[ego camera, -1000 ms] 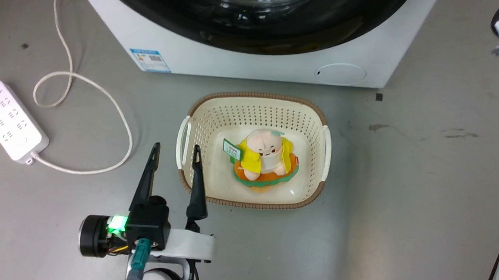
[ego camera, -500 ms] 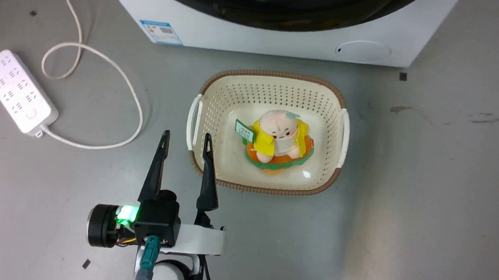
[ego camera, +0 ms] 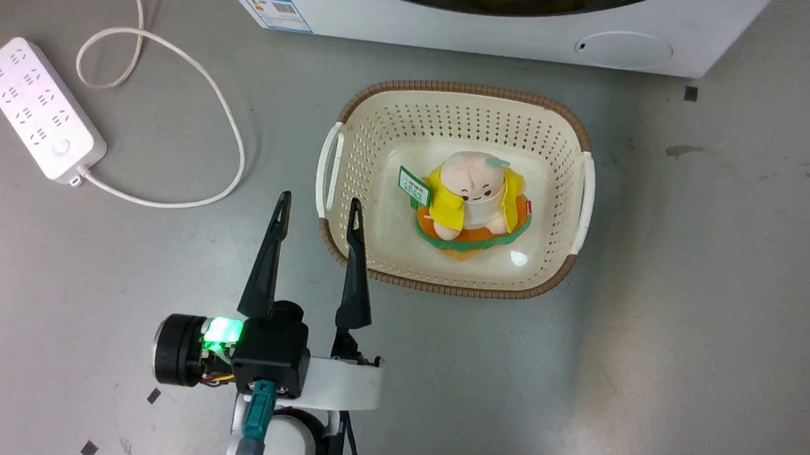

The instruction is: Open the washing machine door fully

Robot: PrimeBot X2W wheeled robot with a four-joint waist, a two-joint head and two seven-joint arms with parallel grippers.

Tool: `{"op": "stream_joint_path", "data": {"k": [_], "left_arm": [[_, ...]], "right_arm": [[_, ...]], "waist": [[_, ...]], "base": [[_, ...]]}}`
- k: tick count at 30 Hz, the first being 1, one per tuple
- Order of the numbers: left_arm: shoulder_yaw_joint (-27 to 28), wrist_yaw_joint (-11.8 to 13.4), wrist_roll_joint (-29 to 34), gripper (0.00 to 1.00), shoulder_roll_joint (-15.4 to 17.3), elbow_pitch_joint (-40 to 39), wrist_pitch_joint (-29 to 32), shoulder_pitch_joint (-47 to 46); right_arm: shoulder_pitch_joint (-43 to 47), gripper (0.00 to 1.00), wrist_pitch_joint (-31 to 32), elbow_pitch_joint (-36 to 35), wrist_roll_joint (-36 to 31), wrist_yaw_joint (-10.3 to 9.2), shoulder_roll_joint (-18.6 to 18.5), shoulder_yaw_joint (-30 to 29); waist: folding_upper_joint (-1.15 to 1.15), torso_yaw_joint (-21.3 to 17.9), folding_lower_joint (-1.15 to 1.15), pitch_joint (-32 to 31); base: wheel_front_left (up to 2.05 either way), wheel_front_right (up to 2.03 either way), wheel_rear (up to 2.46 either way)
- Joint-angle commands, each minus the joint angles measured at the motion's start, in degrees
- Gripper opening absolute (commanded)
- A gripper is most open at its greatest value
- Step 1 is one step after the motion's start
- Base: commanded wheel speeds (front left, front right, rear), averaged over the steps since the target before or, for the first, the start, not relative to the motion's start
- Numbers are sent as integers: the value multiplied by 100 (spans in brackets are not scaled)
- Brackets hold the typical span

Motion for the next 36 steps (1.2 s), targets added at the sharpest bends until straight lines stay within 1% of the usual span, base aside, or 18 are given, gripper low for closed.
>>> {"op": "stream_joint_path", "data": {"k": [1,8,12,14,21,29,33,34,35,36], "left_arm": [[-45,58,-7,100,43,-33,-62,-107],[-142,153,-21,100,86,-17,-146,-191],[-194,208,-35,100,118,-2,-193,-201],[-212,223,-44,100,133,24,-206,-176],[-227,192,-134,100,191,209,-206,121],[-201,138,-257,100,289,395,-206,565],[-172,97,-361,100,315,488,-206,789],[-172,97,-361,100,315,488,-206,789],[-155,61,-445,100,310,544,-206,890],[-146,46,-472,100,312,564,-206,930]], "right_arm": [[-272,0,130,189,119,-1,-27,-86],[-485,0,646,648,274,-2,-126,-243],[-368,0,943,783,419,-2,-105,-330],[-163,0,1074,757,445,-2,-53,-311],[1082,0,1443,224,607,-2,333,-236],[2494,0,2083,-765,858,-2,945,-76],[3181,0,2481,-1286,1039,-2,1076,132],[3181,0,2481,-1286,1039,-2,1076,132],[3440,0,2642,-1368,1399,-2,1086,370],[3552,0,2658,-1387,1613,-2,1087,570]], "waist": [[0,27,-1,39],[0,73,-1,55],[0,72,-1,-64],[0,52,-1,-190],[0,-81,-1,-912],[0,-200,-1,-1674],[0,-225,-1,-1970],[0,-225,-1,-1970],[0,-220,-1,-2089],[0,-219,-1,-2138]], "base": [[0,0,0],[0,0,0],[0,0,0],[0,0,0],[0,0,0],[0,0,0],[0,0,0],[0,0,0],[0,0,0],[0,0,0]]}}
